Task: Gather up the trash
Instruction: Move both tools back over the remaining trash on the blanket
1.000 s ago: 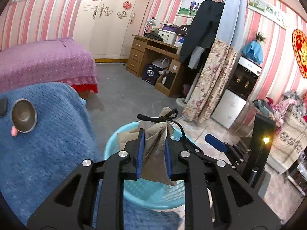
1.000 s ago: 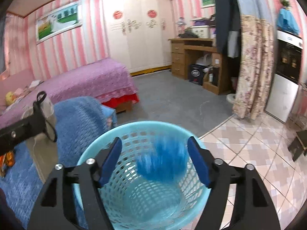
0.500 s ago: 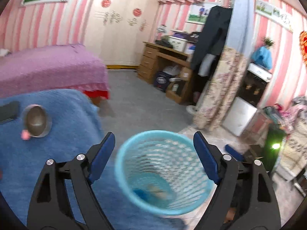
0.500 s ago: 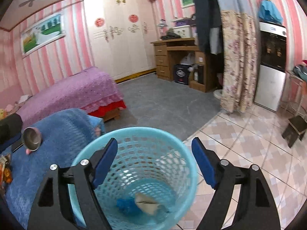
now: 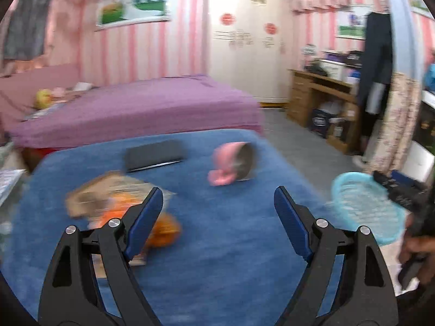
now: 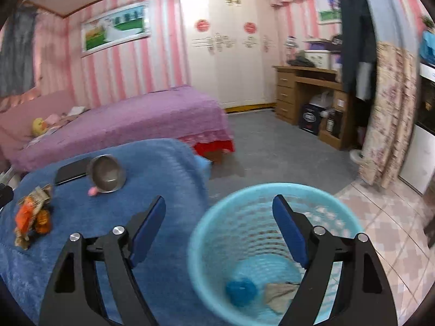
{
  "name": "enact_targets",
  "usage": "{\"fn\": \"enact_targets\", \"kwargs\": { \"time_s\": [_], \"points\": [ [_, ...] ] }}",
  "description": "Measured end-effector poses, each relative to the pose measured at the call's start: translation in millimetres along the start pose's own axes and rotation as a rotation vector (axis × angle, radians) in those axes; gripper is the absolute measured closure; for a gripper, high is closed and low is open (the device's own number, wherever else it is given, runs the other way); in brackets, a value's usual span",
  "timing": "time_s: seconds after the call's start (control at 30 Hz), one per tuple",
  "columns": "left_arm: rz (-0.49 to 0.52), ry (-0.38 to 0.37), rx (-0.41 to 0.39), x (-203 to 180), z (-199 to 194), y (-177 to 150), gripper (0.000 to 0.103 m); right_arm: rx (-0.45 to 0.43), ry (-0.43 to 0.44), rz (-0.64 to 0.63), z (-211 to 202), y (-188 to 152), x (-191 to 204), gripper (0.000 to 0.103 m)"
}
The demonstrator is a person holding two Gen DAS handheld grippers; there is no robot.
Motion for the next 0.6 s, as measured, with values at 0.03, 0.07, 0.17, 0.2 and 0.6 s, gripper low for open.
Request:
{"fn": "enact_targets", "kwargs": {
  "time_s": [0.03, 0.07, 0.17, 0.2, 0.6],
  "points": [
    [-0.005, 0.023, 0.006, 13.3, -2.6, -5.1, 0.02, 0.006, 0.019, -0.011, 0.7, -2.4, 12.2, 0.023],
    [-0.013, 0.057, 0.01, 31.2, -7.0, -11.3, 0.02, 0.015, 0.04, -0.028, 1.9, -5.3, 28.0, 0.023],
    [-0.033, 0.112, 0.014, 66.3, -16.2, -23.6, 0.02, 0.027, 0.104, -0.076, 0.7, -15.1, 72.9, 0.023],
    [-0.05, 0.12, 0.015, 79.0, -19.1, -28.3, 0.02, 0.031, 0.13, -0.092, -1.0, -19.2, 88.0, 0.023],
    [-0.193, 0.159, 0.053, 168.8, -19.3, -74.1, 0.02, 0.06, 0.313, -0.253, -8.9, -63.6, 220.1, 0.023]
  ]
}}
Point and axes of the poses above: each gripper's, at about its wrist camera, not at the fingertips, and z roughly the way its jaws point, x to its left, y to its top, the point moved 2 cm from there along z, roughly the way its jaws point, and after that the axes turned 7 degrees about z, right-handed, at the moved point
